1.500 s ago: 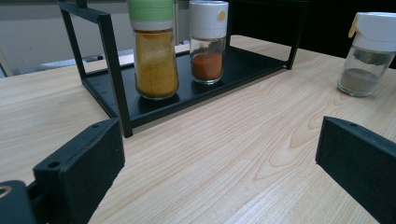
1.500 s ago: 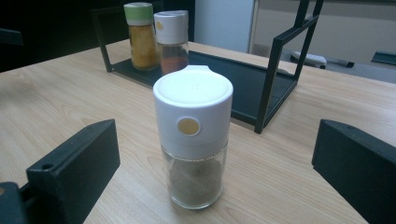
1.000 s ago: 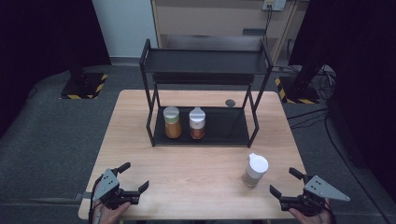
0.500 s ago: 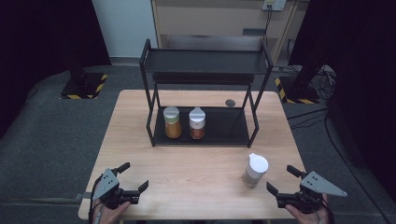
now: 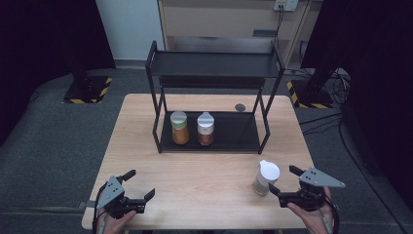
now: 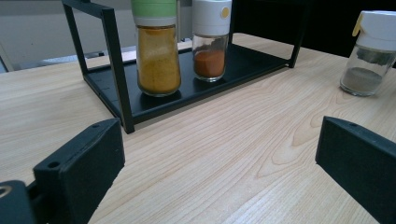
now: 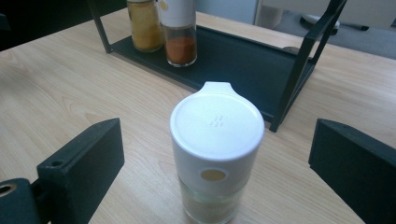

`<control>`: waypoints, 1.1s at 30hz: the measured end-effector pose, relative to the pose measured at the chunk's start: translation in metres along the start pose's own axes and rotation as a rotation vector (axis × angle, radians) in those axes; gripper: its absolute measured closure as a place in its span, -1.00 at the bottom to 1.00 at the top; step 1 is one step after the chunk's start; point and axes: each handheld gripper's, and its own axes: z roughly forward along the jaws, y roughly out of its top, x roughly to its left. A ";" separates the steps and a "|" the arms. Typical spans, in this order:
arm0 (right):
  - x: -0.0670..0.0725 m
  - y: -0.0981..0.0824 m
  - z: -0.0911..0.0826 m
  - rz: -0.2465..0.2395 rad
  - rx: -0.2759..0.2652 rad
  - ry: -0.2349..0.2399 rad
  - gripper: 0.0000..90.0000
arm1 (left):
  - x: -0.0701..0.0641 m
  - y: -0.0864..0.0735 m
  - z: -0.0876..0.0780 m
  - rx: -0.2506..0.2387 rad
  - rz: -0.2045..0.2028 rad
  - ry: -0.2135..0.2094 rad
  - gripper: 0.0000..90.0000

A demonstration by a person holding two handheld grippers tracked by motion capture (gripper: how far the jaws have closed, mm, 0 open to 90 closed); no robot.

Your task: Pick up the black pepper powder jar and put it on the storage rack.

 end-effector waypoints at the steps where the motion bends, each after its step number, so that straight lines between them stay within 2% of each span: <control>1: 0.000 0.001 0.002 0.000 0.004 0.002 -0.91 | 0.000 0.000 0.000 -0.001 0.000 0.000 -1.00; 13: -0.004 0.008 0.030 0.005 0.059 0.020 -0.86 | 0.000 0.000 0.000 0.000 0.000 0.000 -1.00; 20: -0.006 0.004 0.041 0.020 0.064 0.024 -0.78 | 0.000 0.000 0.000 0.000 -0.003 0.001 -1.00; 33: -0.003 0.001 0.050 0.022 0.065 0.008 -0.60 | 0.000 0.001 0.000 0.004 0.000 0.002 -1.00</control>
